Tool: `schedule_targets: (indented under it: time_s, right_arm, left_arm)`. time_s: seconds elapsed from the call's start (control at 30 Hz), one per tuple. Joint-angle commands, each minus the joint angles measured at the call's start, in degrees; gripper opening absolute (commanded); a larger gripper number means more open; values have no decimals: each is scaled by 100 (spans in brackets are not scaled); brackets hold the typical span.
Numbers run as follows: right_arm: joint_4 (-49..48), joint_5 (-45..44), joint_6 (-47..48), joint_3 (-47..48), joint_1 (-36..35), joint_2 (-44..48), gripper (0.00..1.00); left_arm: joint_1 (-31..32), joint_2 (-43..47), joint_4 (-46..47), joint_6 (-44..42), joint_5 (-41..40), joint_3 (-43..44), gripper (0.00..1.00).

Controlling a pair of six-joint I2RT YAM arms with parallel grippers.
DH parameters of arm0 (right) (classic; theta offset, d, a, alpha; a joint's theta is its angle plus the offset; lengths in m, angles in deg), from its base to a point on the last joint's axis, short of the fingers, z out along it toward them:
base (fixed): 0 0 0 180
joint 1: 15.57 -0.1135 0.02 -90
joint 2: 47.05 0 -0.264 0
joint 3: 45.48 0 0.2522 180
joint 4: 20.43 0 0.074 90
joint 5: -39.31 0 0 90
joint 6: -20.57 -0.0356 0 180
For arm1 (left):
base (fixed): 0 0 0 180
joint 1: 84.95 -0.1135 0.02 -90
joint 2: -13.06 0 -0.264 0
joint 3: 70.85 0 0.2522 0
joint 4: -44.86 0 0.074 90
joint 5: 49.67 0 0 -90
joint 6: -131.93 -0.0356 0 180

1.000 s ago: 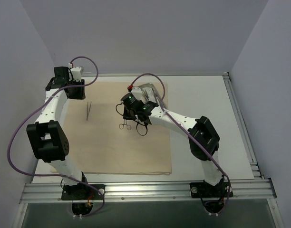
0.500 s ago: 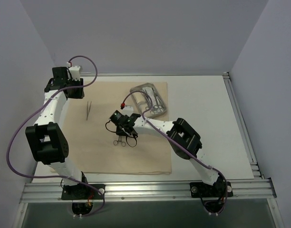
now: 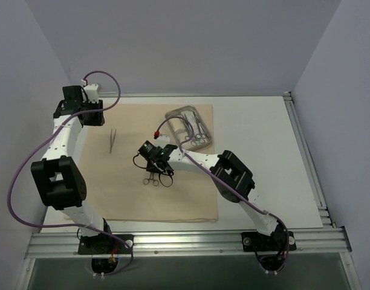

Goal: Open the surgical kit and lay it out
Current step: Place the medical item in the surgical kit.

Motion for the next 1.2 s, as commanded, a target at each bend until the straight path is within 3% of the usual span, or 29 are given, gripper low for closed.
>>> schedule_targets:
  time_s: [0.0, 0.5, 0.67, 0.83, 1.17]
  right_arm:
    - [379, -244, 16, 196, -36, -85, 18]
    - [396, -420, 517, 478, -62, -68, 17]
    - [449, -464, 500, 434, -10, -103, 21]
    - [370, -184, 552, 469, 17, -296, 22]
    - [343, -261, 614, 566, 17, -349, 15]
  left_arm:
    - [-32, 230, 162, -53, 170, 69, 43]
    - [-41, 142, 144, -61, 205, 96, 43]
    - [-49, 142, 135, -70, 231, 105, 43]
    - [-58, 151, 126, -79, 222, 105, 43]
    - [-85, 133, 126, -61, 310, 105, 43]
